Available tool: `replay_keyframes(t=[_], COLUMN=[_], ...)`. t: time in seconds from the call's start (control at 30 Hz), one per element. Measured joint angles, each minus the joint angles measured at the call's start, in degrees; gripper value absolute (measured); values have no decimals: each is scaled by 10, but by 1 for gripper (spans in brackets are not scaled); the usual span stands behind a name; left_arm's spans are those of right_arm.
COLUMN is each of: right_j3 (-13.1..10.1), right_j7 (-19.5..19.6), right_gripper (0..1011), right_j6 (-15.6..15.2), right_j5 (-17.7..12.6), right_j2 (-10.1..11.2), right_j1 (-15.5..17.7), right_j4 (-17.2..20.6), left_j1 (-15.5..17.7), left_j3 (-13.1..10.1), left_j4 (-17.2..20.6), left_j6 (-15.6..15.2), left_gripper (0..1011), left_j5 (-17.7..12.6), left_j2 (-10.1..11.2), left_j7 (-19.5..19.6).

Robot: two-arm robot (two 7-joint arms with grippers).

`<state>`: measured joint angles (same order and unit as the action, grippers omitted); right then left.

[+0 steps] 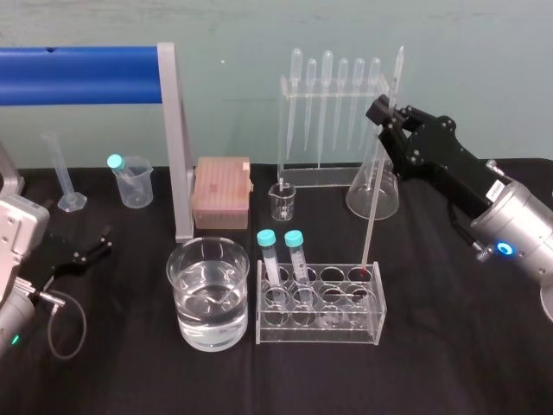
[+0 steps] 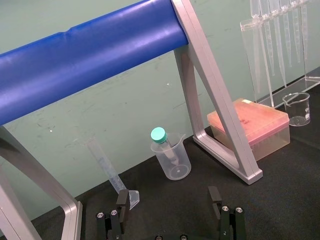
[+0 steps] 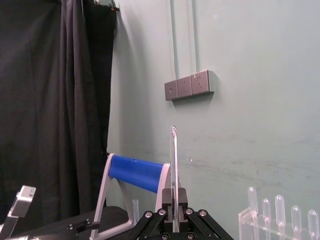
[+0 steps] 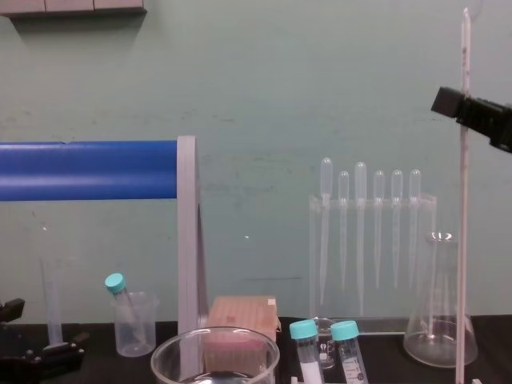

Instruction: Hold the thermometer with one hand and immerse one end into the beaker, then reinsert it into the test tube rack.

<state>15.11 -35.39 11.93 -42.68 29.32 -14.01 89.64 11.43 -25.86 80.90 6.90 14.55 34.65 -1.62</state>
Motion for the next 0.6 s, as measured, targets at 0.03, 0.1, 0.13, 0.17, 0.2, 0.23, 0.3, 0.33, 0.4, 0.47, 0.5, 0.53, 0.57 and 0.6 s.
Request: replay_keyframes(t=[0.03,0.1,0.13,0.17,0.2,0.23,0.3,0.33,0.4,0.47,0.5,0.53,0.57,0.6], right_j3=[1,3,5,6,7,10,13,15,19,21,22,23,25,25], right_j7=[0,0,0,0,-1,-1,-1,-2,-4,-6,-7,-7,-9,-10], right_gripper=[56,56,56,56,56,56,56,56,56,56,56,56,56,56], right_j6=[-1,-4,-6,-7,-9,-11,-15,-17,-20,-22,-22,-23,-23,-23], right_j5=[1,4,5,7,8,11,14,16,17,17,17,17,17,17], right_j2=[0,0,-1,-1,-1,-1,-1,-1,-2,-3,-4,-5,-7,-8], right_j1=[0,-1,-3,-3,-4,-6,-8,-10,-12,-14,-15,-15,-15,-16], right_j4=[-1,-4,-7,-8,-10,-14,-17,-23,-29,-35,-38,-41,-47,-49], left_j1=[0,0,0,0,0,0,0,0,0,0,0,0,0,0], left_j3=[0,0,0,0,0,0,0,0,0,0,0,0,0,0], left_j4=[0,0,0,0,0,0,0,0,0,0,0,0,0,0], left_j6=[0,0,0,0,0,0,0,0,0,0,0,0,0,0], left_gripper=[1008,1008,1008,1008,1008,1008,1008,1008,1008,1008,1008,1008,1008,1008], left_j5=[0,0,0,0,0,0,0,0,0,0,0,0,0,0], left_j2=[0,0,0,0,0,0,0,0,0,0,0,0,0,0], left_j7=[0,0,0,0,0,0,0,0,0,0,0,0,0,0])
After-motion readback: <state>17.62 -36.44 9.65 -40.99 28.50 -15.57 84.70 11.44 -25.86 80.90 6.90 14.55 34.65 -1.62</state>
